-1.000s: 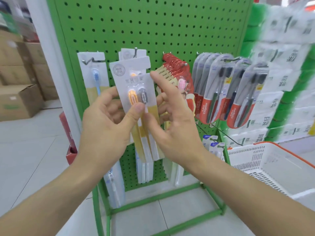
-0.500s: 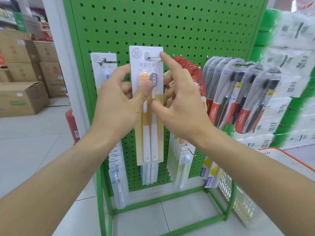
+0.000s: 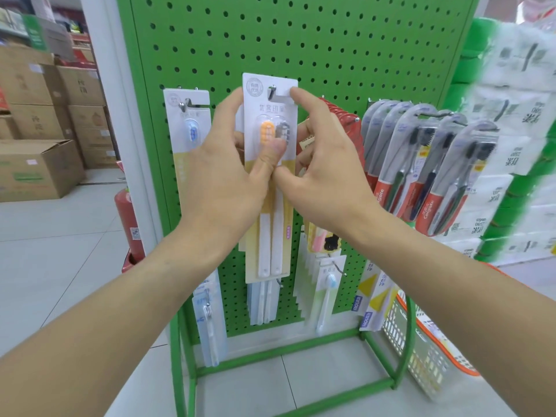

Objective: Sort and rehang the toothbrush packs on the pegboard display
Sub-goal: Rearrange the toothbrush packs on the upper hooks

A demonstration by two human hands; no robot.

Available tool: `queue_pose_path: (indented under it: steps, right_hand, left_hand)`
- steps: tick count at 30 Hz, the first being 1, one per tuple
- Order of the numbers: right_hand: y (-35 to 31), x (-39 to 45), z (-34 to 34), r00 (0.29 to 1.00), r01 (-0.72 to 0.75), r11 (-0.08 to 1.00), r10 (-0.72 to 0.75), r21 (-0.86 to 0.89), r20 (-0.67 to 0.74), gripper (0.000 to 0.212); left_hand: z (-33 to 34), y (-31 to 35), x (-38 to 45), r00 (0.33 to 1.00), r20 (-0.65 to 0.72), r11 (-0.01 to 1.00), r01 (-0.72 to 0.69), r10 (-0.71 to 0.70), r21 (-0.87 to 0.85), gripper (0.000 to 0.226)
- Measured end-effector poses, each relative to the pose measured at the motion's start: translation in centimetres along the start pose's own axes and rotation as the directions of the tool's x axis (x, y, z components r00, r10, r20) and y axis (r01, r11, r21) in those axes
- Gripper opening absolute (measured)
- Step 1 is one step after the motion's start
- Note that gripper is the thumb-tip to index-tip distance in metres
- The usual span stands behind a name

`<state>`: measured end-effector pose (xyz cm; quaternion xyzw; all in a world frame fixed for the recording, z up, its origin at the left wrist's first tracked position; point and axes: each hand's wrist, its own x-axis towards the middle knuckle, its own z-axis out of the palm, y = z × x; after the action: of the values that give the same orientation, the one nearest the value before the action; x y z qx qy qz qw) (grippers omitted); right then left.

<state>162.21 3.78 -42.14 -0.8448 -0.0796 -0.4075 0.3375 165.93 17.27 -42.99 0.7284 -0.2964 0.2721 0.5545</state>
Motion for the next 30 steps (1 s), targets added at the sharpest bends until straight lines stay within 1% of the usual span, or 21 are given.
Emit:
queue_pose_path:
  steps: [3,5,7,8,10,11,13,15,17,21,23,25,27,28,30]
  right_hand:
    - [0.4,0.5,0.1,0.999,-0.001,1.0,0.001,0.0,0.032,0.078]
    - [0.8,0.7,0.2,0.998,-0.008,1.0,0.01,-0.025,0.058,0.079]
    - [1.1,0.6,0.5,0.997,-0.017,0.998,0.022,-0.058,0.076,0.082]
    - [1.3,0.6,0.8,0.997,-0.026,0.997,0.031,-0.073,0.074,0.084]
    - [1.5,0.7,1.3,0.997,-0.043,0.994,0.048,-0.097,0.056,0.089]
    - [1.4,0.8,1.6,0.997,-0.045,0.994,0.051,-0.101,0.052,0.091]
    - [1.1,0.9,2.1,0.997,-0.036,0.994,0.042,-0.107,0.059,0.096]
    - [0.8,1.0,2.4,0.996,-0.031,0.989,0.043,-0.145,0.08,0.102]
    - [0.4,1.0,2.6,0.993,-0.04,0.979,0.061,-0.198,0.097,0.107]
    - [0.0,1.2,3.8,0.997,-0.068,0.981,0.074,-0.181,0.03,0.114]
    - [-0.1,1.1,4.3,0.995,-0.097,0.982,0.098,-0.161,-0.003,0.113]
    - [0.0,0.8,4.6,0.993,-0.117,0.977,0.115,-0.181,-0.022,0.112]
    - [0.1,0.9,4.6,0.992,-0.126,0.969,0.12,-0.213,-0.04,0.112]
    - [0.0,0.9,4.6,0.991,-0.131,0.965,0.123,-0.228,-0.047,0.112]
    - [-0.2,0.9,4.6,0.99,-0.138,0.962,0.13,-0.237,-0.048,0.11]
  left_hand:
    - [0.0,-0.5,-0.4,1.0,-0.003,0.997,-0.021,0.022,0.079,0.063]
    - [-0.1,-1.0,-0.8,0.998,-0.051,0.993,-0.036,0.042,0.113,0.056]
    - [0.0,-1.6,-1.0,0.996,-0.084,0.994,0.006,0.003,0.109,0.052]
    - [0.2,-1.7,-1.0,0.996,-0.064,0.994,0.061,-0.055,0.089,0.056]
    - [0.6,-2.0,-0.9,0.98,0.039,0.981,0.196,-0.196,0.01,0.066]
    - [0.8,-2.3,-0.8,0.967,0.094,0.97,0.239,-0.235,-0.036,0.068]
    - [1.0,-2.6,-0.7,0.96,0.152,0.962,0.253,-0.236,-0.103,0.066]
    - [1.0,-2.8,-0.6,0.96,0.181,0.959,0.243,-0.215,-0.144,0.062]
    - [0.8,-2.8,-0.5,0.953,0.196,0.951,0.264,-0.231,-0.16,0.056]
    - [0.4,-3.2,-0.1,0.939,0.238,0.939,0.293,-0.248,-0.177,0.048]
    - [0.1,-3.5,0.1,0.935,0.261,0.929,0.301,-0.242,-0.216,0.044]
    - [-0.4,-3.8,0.5,0.925,0.273,0.912,0.333,-0.266,-0.24,0.045]
    - [-0.7,-4.6,1.0,0.925,0.243,0.909,0.348,-0.292,-0.23,0.043]
    - [-0.7,-5.2,1.3,0.932,0.201,0.915,0.343,-0.302,-0.214,0.042]
    - [-0.6,-6.3,1.9,0.938,0.101,0.935,0.341,-0.332,-0.097,0.041]
